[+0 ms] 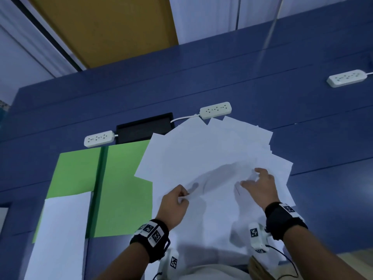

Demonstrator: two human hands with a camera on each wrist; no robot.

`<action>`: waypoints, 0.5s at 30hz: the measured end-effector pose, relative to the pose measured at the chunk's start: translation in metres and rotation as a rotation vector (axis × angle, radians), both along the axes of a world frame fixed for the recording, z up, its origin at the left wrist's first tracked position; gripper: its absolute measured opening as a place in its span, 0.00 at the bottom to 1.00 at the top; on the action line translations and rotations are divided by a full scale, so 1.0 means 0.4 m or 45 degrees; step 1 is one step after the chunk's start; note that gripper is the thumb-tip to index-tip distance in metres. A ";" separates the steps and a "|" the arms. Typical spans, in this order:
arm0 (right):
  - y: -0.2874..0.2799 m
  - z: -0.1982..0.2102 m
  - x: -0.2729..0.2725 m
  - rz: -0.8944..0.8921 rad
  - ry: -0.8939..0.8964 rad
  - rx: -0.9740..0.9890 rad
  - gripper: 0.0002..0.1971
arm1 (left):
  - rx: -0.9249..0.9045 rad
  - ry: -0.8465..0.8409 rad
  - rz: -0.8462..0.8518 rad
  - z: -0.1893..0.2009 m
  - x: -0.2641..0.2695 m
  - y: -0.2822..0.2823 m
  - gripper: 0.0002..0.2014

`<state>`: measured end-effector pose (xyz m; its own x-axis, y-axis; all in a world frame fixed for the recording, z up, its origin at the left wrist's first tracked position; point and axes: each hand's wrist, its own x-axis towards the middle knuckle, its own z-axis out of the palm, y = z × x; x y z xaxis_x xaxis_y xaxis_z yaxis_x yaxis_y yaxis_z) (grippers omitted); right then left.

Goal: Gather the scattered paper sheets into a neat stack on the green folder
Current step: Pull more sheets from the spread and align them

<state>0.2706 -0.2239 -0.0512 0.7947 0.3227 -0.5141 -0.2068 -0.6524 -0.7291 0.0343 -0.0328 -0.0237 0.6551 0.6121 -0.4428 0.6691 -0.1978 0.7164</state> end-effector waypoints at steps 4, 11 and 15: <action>0.004 -0.005 0.025 0.040 0.093 -0.013 0.47 | -0.182 -0.109 0.144 -0.006 -0.029 0.009 0.15; 0.006 -0.019 0.044 0.179 0.228 0.155 0.19 | -0.401 -0.136 0.285 0.010 -0.055 0.028 0.17; -0.002 0.016 0.014 0.277 0.240 0.203 0.19 | -0.495 -0.095 0.335 -0.018 -0.093 0.038 0.11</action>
